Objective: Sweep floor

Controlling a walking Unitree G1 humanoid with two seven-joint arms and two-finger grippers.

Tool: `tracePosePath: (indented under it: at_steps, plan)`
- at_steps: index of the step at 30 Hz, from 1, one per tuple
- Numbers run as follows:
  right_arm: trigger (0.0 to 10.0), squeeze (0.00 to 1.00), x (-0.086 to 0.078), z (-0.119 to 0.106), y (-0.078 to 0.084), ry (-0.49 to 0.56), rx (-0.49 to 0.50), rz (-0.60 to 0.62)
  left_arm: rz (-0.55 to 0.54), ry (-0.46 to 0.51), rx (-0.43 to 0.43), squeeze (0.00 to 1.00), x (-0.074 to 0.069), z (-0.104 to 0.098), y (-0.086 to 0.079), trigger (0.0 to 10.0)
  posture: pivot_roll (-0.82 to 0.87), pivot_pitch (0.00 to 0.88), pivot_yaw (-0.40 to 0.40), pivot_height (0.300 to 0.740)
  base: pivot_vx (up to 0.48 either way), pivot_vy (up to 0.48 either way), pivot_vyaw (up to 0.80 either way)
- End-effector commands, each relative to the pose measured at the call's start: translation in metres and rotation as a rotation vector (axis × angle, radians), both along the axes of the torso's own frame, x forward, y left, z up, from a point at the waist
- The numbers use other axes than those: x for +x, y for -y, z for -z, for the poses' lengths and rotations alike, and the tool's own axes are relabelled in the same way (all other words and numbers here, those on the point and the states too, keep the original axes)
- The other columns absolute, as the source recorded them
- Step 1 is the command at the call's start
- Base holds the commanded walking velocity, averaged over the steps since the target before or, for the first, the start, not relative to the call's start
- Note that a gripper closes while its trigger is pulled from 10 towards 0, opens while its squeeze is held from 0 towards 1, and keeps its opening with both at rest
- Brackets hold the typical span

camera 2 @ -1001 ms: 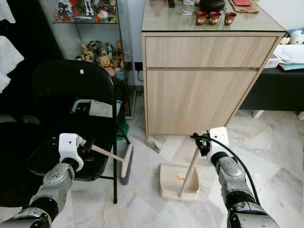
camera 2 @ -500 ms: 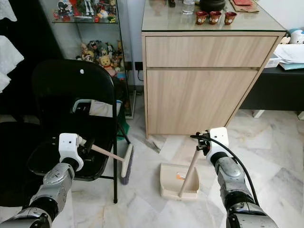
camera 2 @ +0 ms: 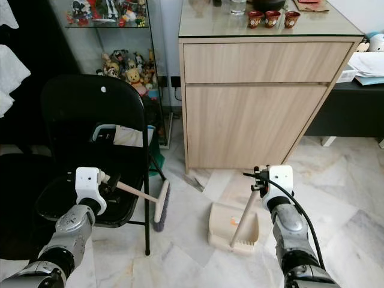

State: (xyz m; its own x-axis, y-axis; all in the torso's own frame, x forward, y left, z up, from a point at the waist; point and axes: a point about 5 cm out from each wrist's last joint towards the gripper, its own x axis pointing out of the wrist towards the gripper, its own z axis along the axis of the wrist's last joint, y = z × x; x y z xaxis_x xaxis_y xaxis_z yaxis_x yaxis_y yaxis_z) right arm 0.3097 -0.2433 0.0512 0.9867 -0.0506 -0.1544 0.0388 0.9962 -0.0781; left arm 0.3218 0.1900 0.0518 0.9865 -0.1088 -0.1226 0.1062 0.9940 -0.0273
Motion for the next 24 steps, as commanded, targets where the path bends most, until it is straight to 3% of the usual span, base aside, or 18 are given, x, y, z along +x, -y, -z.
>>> tracePosePath:
  at_steps: [1,11,18,24]
  plan:
    - [10.0,0.0,-0.002,-0.007,0.005,0.078,0.004,0.07,0.013,-0.008,0.011,0.0,0.0,0.0,0.001,10.0,0.03,0.051,0.033,0.74,0.0,0.0,0.0]
    - [10.0,0.0,-0.017,-0.016,0.001,0.204,0.017,0.118,0.019,0.006,0.009,0.0,-0.002,0.0,0.001,10.0,0.02,0.036,0.035,0.74,0.0,0.0,0.0]
    - [10.0,0.0,-0.016,-0.031,-0.019,0.229,-0.004,-0.068,0.009,0.021,0.003,0.0,0.001,-0.004,0.001,10.0,0.02,0.062,0.025,0.74,0.0,0.0,0.0]
    - [10.0,0.0,-0.02,-0.04,-0.023,0.231,0.003,-0.131,0.01,0.033,-0.003,0.0,0.004,-0.008,0.003,10.0,0.02,0.068,0.029,0.74,0.0,0.0,0.0]
